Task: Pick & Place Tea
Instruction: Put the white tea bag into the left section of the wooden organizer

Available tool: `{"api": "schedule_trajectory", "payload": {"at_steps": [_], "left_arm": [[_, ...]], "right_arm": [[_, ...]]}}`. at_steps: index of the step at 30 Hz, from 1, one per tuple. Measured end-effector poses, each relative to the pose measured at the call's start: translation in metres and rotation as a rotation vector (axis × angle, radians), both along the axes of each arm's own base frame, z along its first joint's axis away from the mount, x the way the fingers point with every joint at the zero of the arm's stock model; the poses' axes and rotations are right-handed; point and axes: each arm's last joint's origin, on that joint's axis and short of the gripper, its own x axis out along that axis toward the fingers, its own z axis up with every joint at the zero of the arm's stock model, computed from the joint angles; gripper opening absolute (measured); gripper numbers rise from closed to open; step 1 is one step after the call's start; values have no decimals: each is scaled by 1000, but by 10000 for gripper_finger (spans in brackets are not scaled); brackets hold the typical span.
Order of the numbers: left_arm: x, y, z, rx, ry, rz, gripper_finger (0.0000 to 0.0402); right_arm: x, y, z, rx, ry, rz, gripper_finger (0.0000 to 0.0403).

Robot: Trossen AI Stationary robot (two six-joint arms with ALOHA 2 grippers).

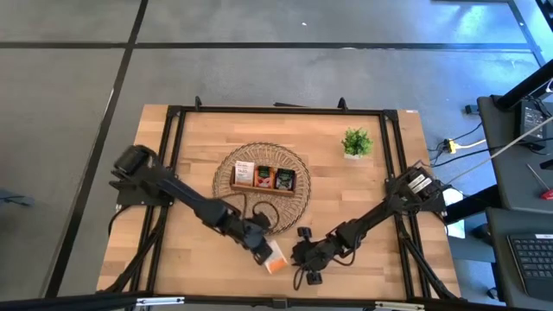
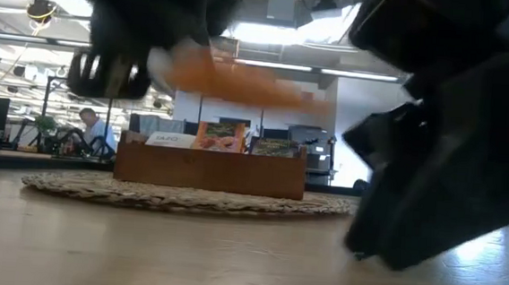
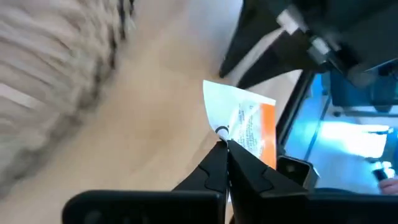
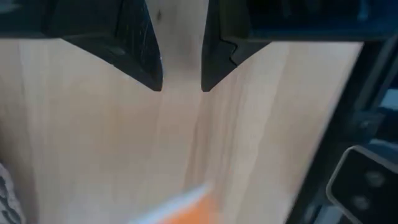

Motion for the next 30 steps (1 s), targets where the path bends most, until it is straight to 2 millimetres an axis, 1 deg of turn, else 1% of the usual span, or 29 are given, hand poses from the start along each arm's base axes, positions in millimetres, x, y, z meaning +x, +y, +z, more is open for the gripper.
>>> {"api": "schedule_trajectory", "payload": {"at_steps": [3,5,8,11,14,16,19,22,26,30], "left_arm": [[-16,17,28,87,13,-44,3],[-27,29,48,174,-13,-93,2],[-46,52,74,319,-39,-126,2],[-63,76,96,508,-67,-150,2],[-78,97,111,724,-66,-206,2],[-84,109,114,817,-29,-276,2],[-89,125,112,858,38,-381,2],[-90,141,106,903,141,-390,3],[-87,159,100,964,236,-392,2],[-77,168,88,981,295,-435,3]], "right_arm": [[-5,-3,16,-21,11,9,115],[-10,-8,29,-60,16,-19,115],[-18,-15,36,-108,71,-68,115],[-20,-19,45,-106,76,-124,115],[-20,-22,45,-98,78,-180,115],[-18,-24,46,-90,73,-192,115],[-15,-28,46,-75,76,-226,115],[-11,-35,46,-56,75,-264,115],[-5,-44,47,-49,71,-301,115],[0,-52,48,-40,60,-327,115]]}}
